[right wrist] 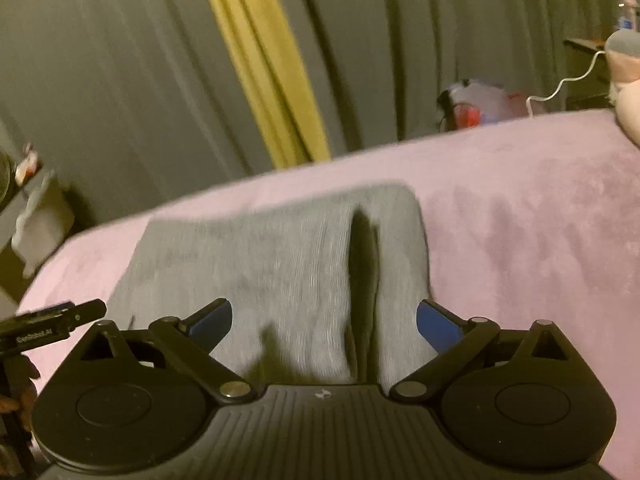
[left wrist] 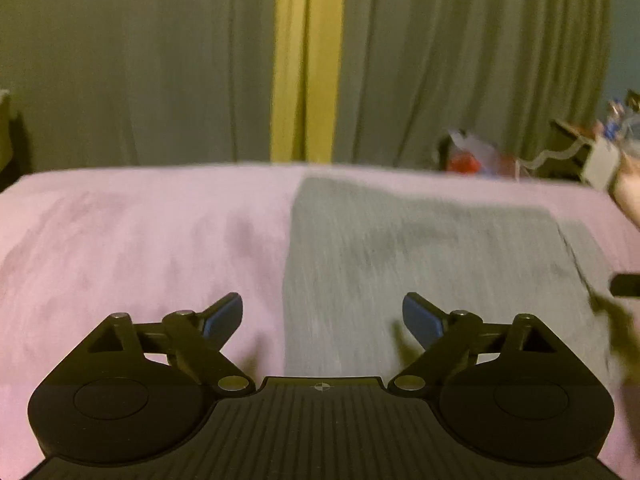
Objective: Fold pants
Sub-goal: 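Release both tools and lift them away from the folded sweatpants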
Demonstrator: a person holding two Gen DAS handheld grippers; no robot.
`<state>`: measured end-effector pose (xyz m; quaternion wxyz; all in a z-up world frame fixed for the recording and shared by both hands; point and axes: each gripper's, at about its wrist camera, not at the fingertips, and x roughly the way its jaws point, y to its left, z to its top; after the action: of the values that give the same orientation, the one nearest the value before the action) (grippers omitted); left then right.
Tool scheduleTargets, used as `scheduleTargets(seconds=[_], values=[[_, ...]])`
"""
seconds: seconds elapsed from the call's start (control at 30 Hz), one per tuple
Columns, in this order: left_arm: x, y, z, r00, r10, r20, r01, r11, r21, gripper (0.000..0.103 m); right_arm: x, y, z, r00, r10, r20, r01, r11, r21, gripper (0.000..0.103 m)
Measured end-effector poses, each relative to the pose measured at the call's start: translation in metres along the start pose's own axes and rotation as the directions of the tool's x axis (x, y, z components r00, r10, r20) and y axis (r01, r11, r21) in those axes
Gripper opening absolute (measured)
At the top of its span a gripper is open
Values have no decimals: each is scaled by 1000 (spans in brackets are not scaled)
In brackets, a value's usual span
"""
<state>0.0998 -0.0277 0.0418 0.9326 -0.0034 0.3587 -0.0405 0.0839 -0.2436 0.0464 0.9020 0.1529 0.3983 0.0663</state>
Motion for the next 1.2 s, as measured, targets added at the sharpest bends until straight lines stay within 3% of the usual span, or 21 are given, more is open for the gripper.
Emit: scheduleTargets(seconds=[0.07, 0.13, 0.2, 0.3, 0.4, 0.5, 0.57, 0.7, 0.93, 1.03, 1.13, 1.2], values=[[1, -3, -15, 998, 16, -55, -14, 999, 29, 96, 7, -1, -18, 997, -65, -37, 63, 996, -64, 99], [9, 0, -34, 993, 63, -102, -57, 997, 57, 98, 10, 5, -30, 995, -102, -19, 98, 985, -139, 99], [4, 11, -46, 995, 53, -81, -56, 998, -37, 98, 6, 9, -31, 993, -116, 4, 115, 980, -163, 99], [-11, 25, -43, 996, 25, -85, -43, 976, -213, 97, -7, 19, -28, 989, -145, 44, 150, 976, -157, 99], [-21, 19, -48, 996, 40, -76, -53, 984, -173, 98, -17, 21, -37, 990, -136, 40, 141, 978, -154, 99], [-15, 7, -49, 994, 76, -75, -86, 988, -129, 98, -2, 18, -44, 972, -224, -76, 207, 961, -185, 99], [-19, 5, -51, 993, 98, -68, -107, 984, -143, 98, 5, 15, -43, 967, -223, -124, 202, 966, -158, 99], [-24, -2, -60, 993, 106, -53, -110, 990, -91, 100, 6, 14, -44, 966, -229, -123, 212, 968, -135, 99], [-30, 5, -66, 993, 80, -90, -94, 983, -156, 100, 6, 21, -53, 959, -256, -117, 240, 961, -134, 99], [-33, -1, -69, 992, 77, -103, -91, 987, -132, 100, 4, 27, -57, 947, -298, -117, 286, 952, -108, 99], [-35, -13, -73, 990, 60, -129, -71, 994, -81, 100, 5, 43, -65, 906, -402, -135, 377, 909, -176, 99], [-34, -22, -76, 986, 55, -156, -63, 997, -42, 100, 10, 57, -70, 881, -441, -173, 384, 878, -285, 99]])
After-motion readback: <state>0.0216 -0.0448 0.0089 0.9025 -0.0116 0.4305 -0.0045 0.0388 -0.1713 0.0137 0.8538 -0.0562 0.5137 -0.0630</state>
